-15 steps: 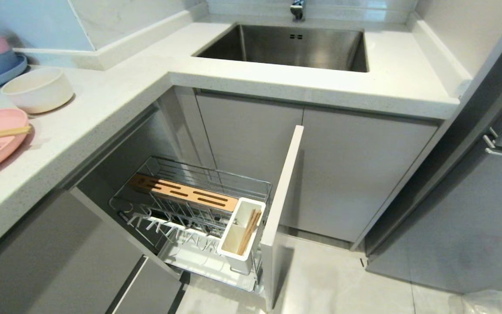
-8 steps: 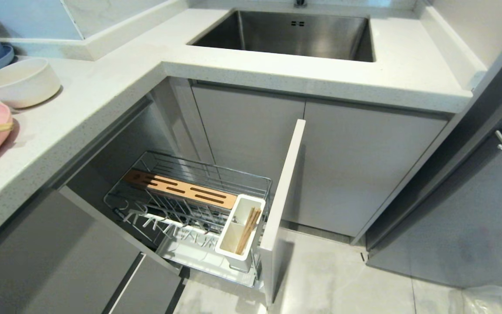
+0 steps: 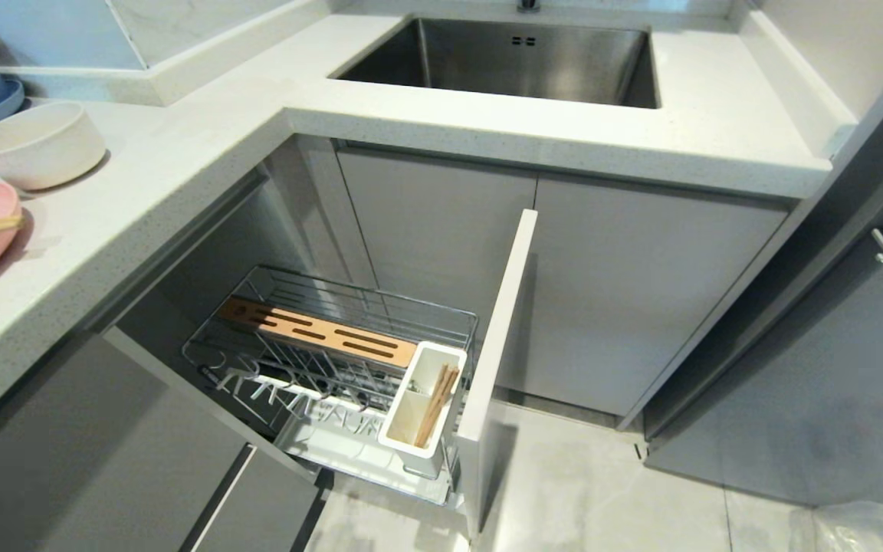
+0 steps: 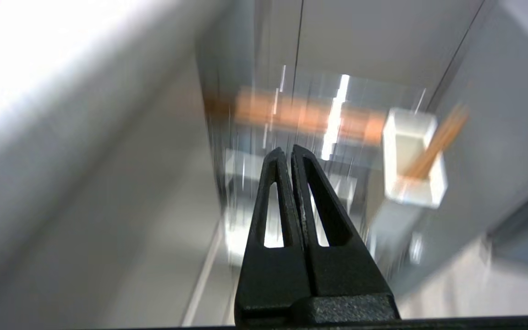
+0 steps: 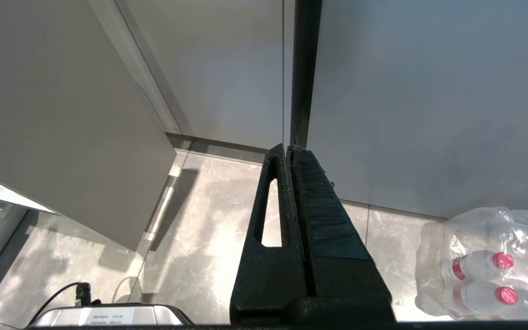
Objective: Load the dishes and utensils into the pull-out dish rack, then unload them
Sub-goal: Pick up the bowl and place it in the cupboard
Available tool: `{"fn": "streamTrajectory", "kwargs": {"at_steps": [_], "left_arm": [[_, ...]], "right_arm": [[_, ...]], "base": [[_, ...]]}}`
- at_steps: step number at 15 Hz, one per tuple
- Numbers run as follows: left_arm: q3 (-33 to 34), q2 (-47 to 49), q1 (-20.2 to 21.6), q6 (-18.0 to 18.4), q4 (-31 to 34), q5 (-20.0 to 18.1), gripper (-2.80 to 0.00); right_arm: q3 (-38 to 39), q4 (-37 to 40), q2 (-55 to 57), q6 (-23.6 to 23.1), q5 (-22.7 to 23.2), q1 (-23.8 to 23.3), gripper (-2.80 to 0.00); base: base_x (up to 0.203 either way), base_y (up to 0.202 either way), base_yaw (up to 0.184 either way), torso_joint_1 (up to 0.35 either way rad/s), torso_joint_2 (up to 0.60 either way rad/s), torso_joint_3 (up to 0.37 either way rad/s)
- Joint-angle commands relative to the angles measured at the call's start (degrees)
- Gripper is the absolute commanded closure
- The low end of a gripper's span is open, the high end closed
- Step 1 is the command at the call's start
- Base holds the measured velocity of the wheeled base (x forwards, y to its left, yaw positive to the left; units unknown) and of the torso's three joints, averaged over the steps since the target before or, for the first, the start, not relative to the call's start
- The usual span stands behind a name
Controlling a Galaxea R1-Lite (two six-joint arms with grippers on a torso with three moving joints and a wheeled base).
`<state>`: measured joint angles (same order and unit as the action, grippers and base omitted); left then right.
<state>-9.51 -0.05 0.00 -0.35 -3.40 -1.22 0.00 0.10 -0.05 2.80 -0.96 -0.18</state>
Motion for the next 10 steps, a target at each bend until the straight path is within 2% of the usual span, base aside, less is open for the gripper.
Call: {"fn": "streamTrajectory", "kwargs": {"at_steps": [1,4,7,10], "left_arm": [[-7.34,0.36,0.0,-0.06,0.9,-0.47,0.0],[-25.83,6.3,0.0,-0.08,7.02,-3.09,0.0],[-42.66,23.56,0.05,-0.13,9.73,-4.03,0.0],[-59.07,41.16,0.16,0.25,11.42,-2.69,0.0]], "right_arm": [[0.09,-0.01,0.05,0.01,0.0,0.01,0.0],[0.09,-0.01,0.05,0.01,0.0,0.01,0.0],[0.09,-0.01,0.05,0.01,0.0,0.01,0.0],[0.09,-0.01,0.05,0.01,0.0,0.01,0.0]], "base": [[0.0,0.0,0.0,0.0,0.0,0.0],[0.0,0.0,0.0,0.0,0.0,0.0],[0.0,0.0,0.0,0.0,0.0,0.0],[0.0,0.0,0.0,0.0,0.0,0.0]]}}
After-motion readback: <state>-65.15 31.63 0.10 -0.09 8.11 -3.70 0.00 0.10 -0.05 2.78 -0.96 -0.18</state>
